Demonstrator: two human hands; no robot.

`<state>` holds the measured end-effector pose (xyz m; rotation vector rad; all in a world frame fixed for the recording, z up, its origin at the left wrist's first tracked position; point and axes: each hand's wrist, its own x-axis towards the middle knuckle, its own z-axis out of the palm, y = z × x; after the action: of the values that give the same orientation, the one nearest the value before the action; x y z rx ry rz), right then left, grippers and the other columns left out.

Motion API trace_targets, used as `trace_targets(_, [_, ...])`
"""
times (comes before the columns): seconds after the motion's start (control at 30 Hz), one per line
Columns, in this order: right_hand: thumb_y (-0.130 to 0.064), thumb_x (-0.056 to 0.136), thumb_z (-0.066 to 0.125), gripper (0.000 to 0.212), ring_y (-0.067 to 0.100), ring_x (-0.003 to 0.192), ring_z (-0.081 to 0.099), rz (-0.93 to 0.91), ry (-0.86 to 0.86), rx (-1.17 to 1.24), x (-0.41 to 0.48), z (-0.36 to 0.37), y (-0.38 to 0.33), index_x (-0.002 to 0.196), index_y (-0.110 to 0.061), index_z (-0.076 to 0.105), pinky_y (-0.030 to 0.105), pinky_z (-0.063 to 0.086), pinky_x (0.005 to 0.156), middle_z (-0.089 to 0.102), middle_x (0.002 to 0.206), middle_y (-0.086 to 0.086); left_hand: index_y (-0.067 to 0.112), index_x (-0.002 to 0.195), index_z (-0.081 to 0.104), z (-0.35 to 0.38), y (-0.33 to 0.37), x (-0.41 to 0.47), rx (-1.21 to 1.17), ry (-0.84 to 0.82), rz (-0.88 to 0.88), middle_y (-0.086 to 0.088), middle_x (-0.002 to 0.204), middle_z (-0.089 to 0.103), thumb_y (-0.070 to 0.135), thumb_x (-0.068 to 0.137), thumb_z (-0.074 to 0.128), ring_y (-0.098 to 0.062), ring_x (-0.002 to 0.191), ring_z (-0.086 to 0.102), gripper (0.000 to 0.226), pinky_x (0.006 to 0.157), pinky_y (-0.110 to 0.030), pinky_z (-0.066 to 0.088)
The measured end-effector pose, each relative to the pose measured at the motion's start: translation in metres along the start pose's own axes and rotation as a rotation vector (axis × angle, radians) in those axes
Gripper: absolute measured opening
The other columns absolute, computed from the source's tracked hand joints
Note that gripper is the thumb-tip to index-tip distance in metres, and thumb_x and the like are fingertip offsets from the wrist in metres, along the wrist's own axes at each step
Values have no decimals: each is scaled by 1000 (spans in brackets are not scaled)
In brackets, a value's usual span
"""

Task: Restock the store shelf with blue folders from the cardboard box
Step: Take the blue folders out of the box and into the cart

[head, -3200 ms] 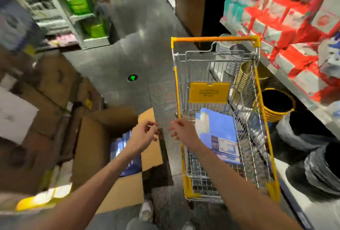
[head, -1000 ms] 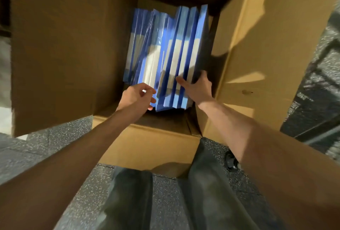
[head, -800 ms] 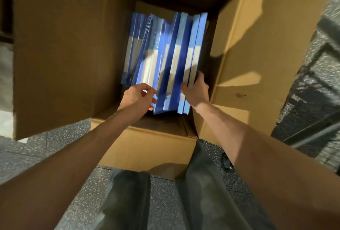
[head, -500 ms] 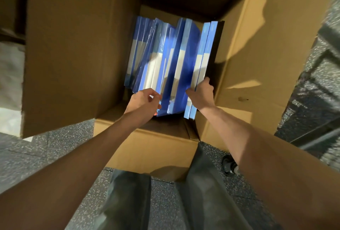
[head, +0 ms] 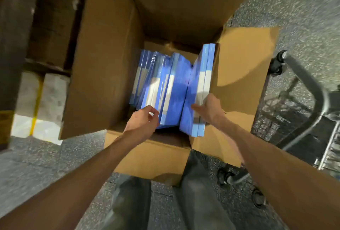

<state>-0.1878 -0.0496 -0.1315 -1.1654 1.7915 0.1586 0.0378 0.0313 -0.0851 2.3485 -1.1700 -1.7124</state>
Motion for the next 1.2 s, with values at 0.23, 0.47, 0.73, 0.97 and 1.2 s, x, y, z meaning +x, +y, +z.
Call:
trace_targets(0.23, [-22,88,74,49,16,87,62,-185,-187,-49,-112,-108,-53,128,-10,49,15,45,57,60,112,6,29,133,48,-76,122,-96,349,85,352,10,123,62,44,98,57,-20,96,68,40,85,-32,50])
trace_targets(0.47, [-37,72,77,63,21,97,61,-430,-269,-121,-248,-224,-118,122,-19,45,38,52,72,58,111,2,28,156,32,-152,222,-191,855,244,772,-15,166,16,58,75,80,-36,151,18,99,119,-45,20])
trace_targets(0.73, [-26,76,74,39,22,78,55,-594,-191,-389,-380,-295,-166,100,-14,46,31,46,65,55,90,2,20,121,60,-190,299,-308,1267,244,1043,-6,129,63,79,66,72,-31,133,48,81,116,-44,28])
trace_targets(0.97, [-24,78,77,60,19,93,57,-588,64,-418,-489,-288,-162,129,-14,48,32,50,76,54,106,-3,21,90,45,-208,272,-391,1184,289,1110,-4,97,68,77,75,66,-31,91,65,62,67,-37,39])
trace_targets(1.2, [-22,81,74,89,32,126,52,-522,591,-279,-567,-270,-132,154,-13,25,47,46,102,53,139,13,24,83,45,-212,239,-454,949,466,1167,2,83,63,88,72,57,-29,83,64,66,64,-38,42])
